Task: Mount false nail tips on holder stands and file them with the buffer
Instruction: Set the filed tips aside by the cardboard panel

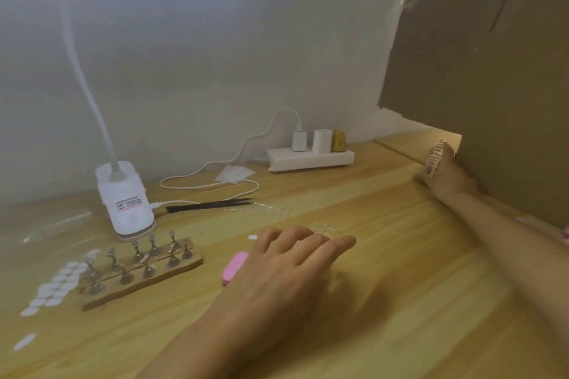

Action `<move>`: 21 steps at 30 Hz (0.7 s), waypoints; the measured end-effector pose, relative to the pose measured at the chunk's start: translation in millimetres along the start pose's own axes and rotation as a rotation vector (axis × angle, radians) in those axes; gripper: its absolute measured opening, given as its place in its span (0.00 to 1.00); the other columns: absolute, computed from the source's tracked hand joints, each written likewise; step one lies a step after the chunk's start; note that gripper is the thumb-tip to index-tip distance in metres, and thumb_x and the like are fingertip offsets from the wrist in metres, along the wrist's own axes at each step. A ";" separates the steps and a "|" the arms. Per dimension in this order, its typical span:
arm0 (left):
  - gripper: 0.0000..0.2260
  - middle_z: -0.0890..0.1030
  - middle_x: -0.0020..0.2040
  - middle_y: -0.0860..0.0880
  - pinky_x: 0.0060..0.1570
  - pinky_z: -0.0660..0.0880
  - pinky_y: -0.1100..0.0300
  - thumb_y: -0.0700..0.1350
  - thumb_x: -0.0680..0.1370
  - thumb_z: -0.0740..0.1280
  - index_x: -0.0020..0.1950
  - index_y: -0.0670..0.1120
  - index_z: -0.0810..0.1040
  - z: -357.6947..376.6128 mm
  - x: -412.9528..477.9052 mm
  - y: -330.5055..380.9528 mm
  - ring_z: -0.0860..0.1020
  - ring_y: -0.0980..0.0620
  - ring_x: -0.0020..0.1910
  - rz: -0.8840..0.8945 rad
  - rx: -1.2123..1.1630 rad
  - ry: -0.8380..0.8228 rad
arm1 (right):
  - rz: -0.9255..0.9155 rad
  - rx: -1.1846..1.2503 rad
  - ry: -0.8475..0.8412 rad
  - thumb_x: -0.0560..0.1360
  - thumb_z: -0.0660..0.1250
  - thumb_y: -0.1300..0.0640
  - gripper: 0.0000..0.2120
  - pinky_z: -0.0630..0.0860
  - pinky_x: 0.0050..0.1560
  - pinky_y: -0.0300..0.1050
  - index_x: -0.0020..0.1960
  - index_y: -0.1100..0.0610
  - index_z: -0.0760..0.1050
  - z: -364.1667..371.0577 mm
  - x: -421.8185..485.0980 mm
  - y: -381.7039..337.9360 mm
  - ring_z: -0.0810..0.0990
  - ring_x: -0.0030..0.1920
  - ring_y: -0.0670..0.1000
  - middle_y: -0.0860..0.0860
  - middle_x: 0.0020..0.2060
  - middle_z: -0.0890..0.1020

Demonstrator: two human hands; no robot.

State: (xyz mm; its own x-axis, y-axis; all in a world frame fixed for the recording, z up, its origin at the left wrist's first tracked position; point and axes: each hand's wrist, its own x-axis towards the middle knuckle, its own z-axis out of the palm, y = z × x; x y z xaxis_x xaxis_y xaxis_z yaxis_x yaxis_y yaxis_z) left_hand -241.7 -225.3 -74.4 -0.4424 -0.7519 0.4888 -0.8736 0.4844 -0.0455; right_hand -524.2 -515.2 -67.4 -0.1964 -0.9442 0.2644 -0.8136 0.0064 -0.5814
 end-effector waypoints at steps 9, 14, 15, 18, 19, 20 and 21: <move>0.28 0.78 0.56 0.63 0.56 0.73 0.60 0.44 0.74 0.69 0.72 0.55 0.65 3.9 1.4 -1.2 0.76 0.57 0.58 -0.033 0.006 0.008 | -0.126 -0.031 0.006 0.76 0.69 0.63 0.39 0.72 0.64 0.57 0.80 0.56 0.54 3.1 15.0 11.3 0.73 0.66 0.65 0.64 0.67 0.74; 0.25 0.77 0.55 0.63 0.56 0.70 0.60 0.45 0.76 0.64 0.73 0.55 0.64 7.5 0.4 -1.3 0.75 0.57 0.58 -0.027 0.026 0.034 | -0.429 -0.093 -0.161 0.76 0.64 0.71 0.39 0.74 0.56 0.51 0.81 0.53 0.53 5.7 16.5 22.5 0.78 0.53 0.61 0.61 0.58 0.80; 0.24 0.77 0.55 0.63 0.55 0.71 0.61 0.45 0.76 0.60 0.73 0.55 0.64 7.8 0.5 -1.1 0.75 0.57 0.57 -0.026 0.034 0.042 | -0.411 -0.165 -0.186 0.78 0.65 0.65 0.39 0.73 0.61 0.53 0.82 0.50 0.49 1.9 20.1 23.3 0.77 0.60 0.62 0.59 0.64 0.79; 0.25 0.77 0.56 0.63 0.56 0.67 0.61 0.44 0.75 0.55 0.73 0.55 0.63 9.0 -1.1 -2.9 0.75 0.57 0.58 -0.028 0.032 0.047 | -0.241 -0.330 -0.203 0.81 0.63 0.51 0.39 0.65 0.70 0.57 0.82 0.47 0.42 -4.8 23.4 27.5 0.63 0.75 0.64 0.57 0.75 0.68; 0.25 0.78 0.56 0.62 0.57 0.65 0.60 0.44 0.76 0.56 0.73 0.55 0.64 8.2 -1.5 -3.8 0.76 0.56 0.58 -0.022 0.041 0.060 | -0.244 -0.309 -0.198 0.81 0.63 0.51 0.39 0.65 0.71 0.57 0.82 0.48 0.42 -4.2 20.9 27.8 0.62 0.75 0.64 0.57 0.75 0.68; 0.24 0.78 0.56 0.62 0.57 0.65 0.58 0.44 0.77 0.58 0.73 0.55 0.65 6.1 -1.2 -4.1 0.76 0.56 0.57 -0.004 0.065 0.077 | -0.286 -0.255 -0.195 0.80 0.65 0.53 0.38 0.65 0.70 0.57 0.82 0.49 0.45 -3.7 16.5 24.7 0.64 0.74 0.65 0.58 0.74 0.70; 0.23 0.78 0.56 0.60 0.56 0.67 0.57 0.44 0.78 0.59 0.72 0.55 0.66 2.9 -0.8 -3.0 0.76 0.55 0.56 0.033 0.106 0.091 | -0.353 -0.190 -0.200 0.79 0.67 0.56 0.38 0.66 0.69 0.57 0.82 0.50 0.49 -3.6 9.7 18.5 0.68 0.71 0.65 0.59 0.72 0.73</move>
State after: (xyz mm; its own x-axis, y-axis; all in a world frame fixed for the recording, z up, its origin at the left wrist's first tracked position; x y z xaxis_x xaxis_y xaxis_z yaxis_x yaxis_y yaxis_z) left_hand -239.3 -227.5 -77.1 -0.4549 -0.6903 0.5626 -0.8777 0.4545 -0.1519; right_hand -543.1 -523.1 -72.8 0.2063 -0.9443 0.2563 -0.9016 -0.2853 -0.3253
